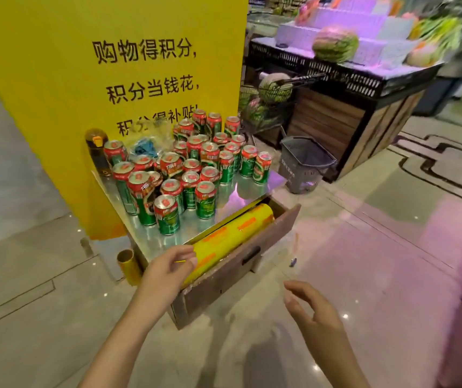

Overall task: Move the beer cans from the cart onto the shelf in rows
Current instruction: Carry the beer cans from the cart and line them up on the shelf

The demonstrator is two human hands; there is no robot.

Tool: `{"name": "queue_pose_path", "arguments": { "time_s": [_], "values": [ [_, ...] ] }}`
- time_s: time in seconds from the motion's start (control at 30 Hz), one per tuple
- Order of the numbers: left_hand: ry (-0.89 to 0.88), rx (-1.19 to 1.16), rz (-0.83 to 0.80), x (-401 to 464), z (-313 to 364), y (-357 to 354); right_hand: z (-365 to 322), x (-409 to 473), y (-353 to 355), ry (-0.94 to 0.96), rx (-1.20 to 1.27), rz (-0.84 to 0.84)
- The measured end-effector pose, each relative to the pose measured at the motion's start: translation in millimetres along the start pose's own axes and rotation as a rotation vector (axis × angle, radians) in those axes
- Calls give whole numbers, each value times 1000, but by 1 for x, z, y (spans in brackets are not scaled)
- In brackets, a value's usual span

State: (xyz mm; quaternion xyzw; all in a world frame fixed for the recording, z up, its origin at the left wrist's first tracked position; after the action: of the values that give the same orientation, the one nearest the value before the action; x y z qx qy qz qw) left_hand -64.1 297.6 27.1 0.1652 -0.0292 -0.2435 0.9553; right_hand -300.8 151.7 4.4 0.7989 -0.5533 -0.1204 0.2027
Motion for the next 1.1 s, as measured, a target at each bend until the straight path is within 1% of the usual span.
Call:
{"name": "queue_pose_path", "arguments": {
  "time_s": [0.1,0.23,0.3,0.37,0.47,0.63,0.77,0.87,1.0,1.1],
  "values": [
    [14,-48,-12,24,13,-37,17,55,1,-8,2,-26],
    [87,-65,89,46,10,-55,8,129,-18,68,23,-162],
    [141,-80,176,52,3,-52,-7,160,-33,154,19,-259],
    [202,-103,305,55,-6,-43,-20,189,-49,195,41,-355],
    [248,-81,467,53,-17,-28,-34,230,-80,260,6,-477],
    [333,-82,660,57,-39,-3,-55,280,-141,318,-51,-619],
    [374,-76,746,84,-52,21,-74,310,-189,313,-58,-669],
    [400,-40,774,123,-59,33,-90,334,-220,330,-79,-662],
    [390,26,809,182,-64,46,-104,373,-259,364,-147,-616],
    [389,87,801,218,-65,48,-114,398,-284,406,-162,-544]
  ]
}}
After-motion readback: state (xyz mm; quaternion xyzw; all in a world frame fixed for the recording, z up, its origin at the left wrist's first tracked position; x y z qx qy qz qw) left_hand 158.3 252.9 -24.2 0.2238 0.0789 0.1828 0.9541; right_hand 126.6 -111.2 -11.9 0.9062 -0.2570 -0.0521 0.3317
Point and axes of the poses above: each hand's wrist, its own x-axis towards the middle knuckle, its own y-axis out of the back of the hand, z = x × y, the point moved 9 cm from there along x, towards the middle knuckle, and after that the axes turned 15 degrees about z, right-handed, at the moved point
